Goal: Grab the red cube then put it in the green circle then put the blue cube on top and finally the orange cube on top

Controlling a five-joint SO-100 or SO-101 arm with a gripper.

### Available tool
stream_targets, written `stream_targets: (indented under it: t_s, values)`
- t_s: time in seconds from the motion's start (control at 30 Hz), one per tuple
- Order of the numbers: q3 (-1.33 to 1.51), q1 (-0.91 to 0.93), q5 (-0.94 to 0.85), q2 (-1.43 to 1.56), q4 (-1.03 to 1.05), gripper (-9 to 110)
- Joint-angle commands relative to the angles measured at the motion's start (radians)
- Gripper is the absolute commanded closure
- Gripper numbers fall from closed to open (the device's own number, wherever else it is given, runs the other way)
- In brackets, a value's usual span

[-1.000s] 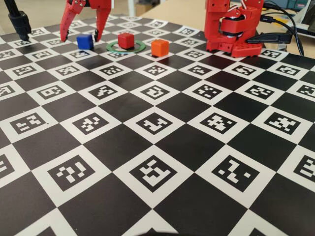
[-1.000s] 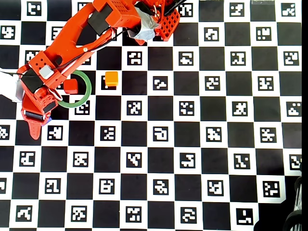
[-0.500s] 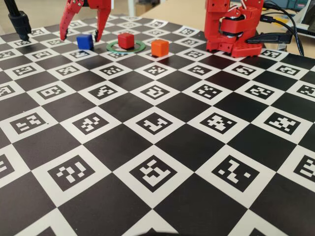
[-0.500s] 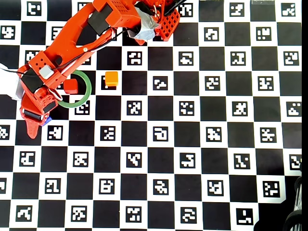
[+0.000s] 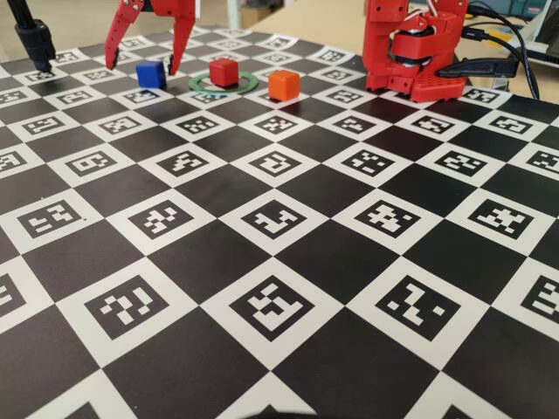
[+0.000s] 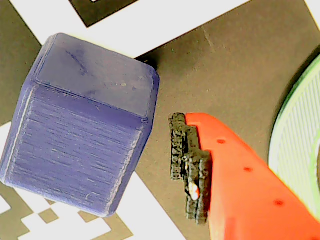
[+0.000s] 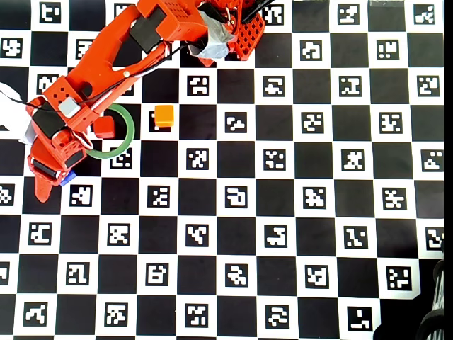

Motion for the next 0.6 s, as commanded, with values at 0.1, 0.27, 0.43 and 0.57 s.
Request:
stream_targets:
  t_s: [0.1,0.27,0.43,0.57]
  values:
    - [-0.049,-0.017,0.066,0.023,-0.017,59]
    - [-0.049,-0.025,0.120,0.023,-0.017,59]
    - [-0.043,-0.026,0.178,0.025,-0.028,59]
    - [-0.041,-0.026,0.215,0.026,-0.032,59]
